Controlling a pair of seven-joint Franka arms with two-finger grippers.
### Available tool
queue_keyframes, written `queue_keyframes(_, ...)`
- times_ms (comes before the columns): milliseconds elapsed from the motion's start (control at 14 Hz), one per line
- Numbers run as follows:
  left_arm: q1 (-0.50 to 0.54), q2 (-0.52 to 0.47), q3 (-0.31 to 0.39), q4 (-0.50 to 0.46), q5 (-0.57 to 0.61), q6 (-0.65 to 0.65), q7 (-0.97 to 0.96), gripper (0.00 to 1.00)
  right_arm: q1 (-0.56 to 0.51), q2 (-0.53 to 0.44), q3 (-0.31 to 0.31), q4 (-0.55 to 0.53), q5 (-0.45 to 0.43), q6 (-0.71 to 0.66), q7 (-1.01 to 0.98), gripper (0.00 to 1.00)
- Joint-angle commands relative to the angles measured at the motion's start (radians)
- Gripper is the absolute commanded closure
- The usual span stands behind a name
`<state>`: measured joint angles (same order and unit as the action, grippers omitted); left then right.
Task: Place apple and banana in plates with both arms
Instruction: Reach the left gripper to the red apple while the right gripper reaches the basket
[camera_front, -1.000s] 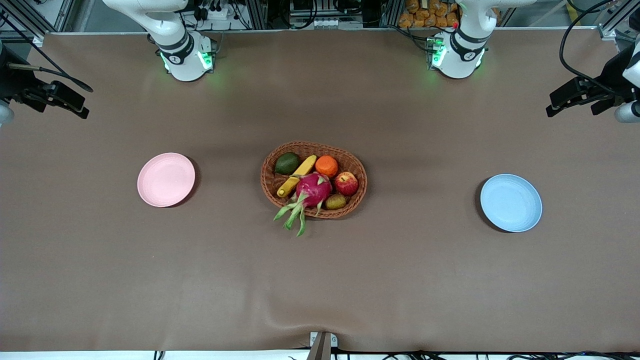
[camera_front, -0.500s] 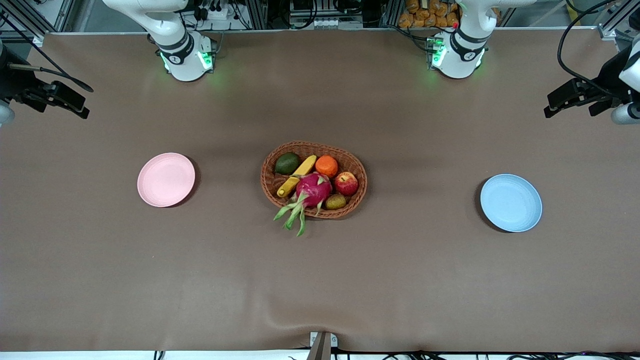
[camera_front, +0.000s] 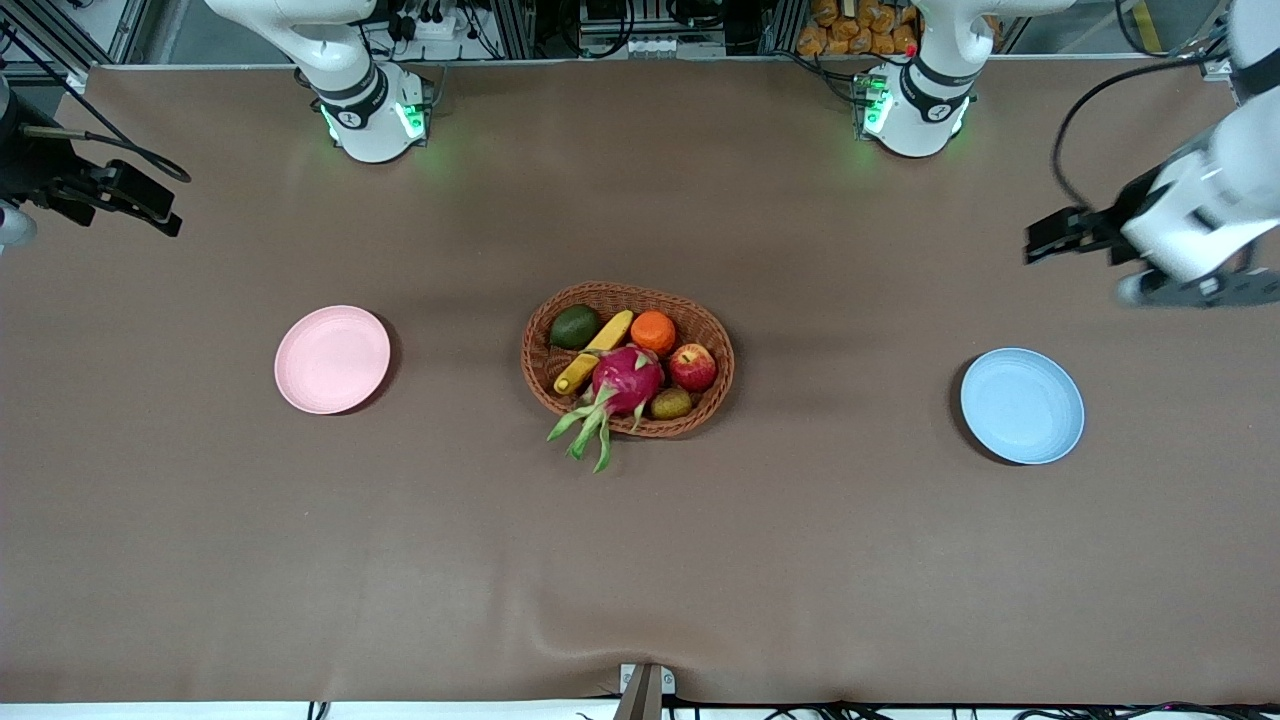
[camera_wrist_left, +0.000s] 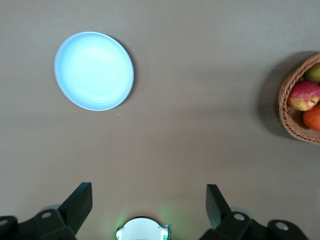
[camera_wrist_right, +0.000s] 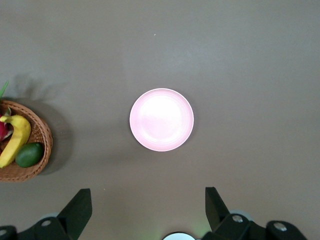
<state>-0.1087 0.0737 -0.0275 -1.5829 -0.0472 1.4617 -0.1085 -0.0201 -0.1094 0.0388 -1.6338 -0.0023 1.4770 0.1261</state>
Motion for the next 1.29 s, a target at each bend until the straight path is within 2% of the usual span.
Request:
queue_keyframes(0, -0.038, 0.083, 0.0, 0.02, -0.026, 0.02, -0.023, 0.0, -0.009, -0.012, 0.007, -0.006, -0.001, 0.0, -0.048, 0.0)
queue_keyframes(143, -0.078, 0.141, 0.001, 0.018, -0.063, 0.064, -0.045, 0.0, -0.008, -0.004, 0.006, -0.008, 0.001, -0.004, -0.048, 0.0)
queue_keyframes(286, -0.141, 0.193, 0.001, 0.02, -0.069, 0.112, -0.173, 0.0, -0.012, -0.001, 0.006, -0.008, 0.001, -0.015, -0.048, 0.0)
queue_keyframes(500, -0.229, 0.27, 0.0, 0.024, -0.086, 0.205, -0.247, 0.0, -0.009, 0.002, 0.006, -0.009, 0.002, -0.011, -0.046, 0.0)
queue_keyframes(714, -0.242, 0.345, 0.0, 0.026, -0.204, 0.29, -0.273, 0.0, 0.0, 0.048, 0.007, -0.011, 0.037, -0.003, -0.036, 0.0)
queue_keyframes(857, -0.302, 0.386, 0.001, 0.027, -0.211, 0.338, -0.299, 0.0, 0.028, 0.062, 0.007, -0.009, 0.051, 0.014, -0.025, 0.0)
queue_keyframes(1000, -0.337, 0.438, 0.001, 0.04, -0.211, 0.399, -0.406, 0.0, 0.077, 0.083, 0.007, -0.009, 0.051, 0.048, 0.047, 0.0)
queue_keyframes(1214, -0.442, 0.54, 0.006, 0.11, -0.201, 0.462, -0.503, 0.0, 0.172, 0.131, 0.007, -0.009, 0.039, 0.109, 0.251, 0.0)
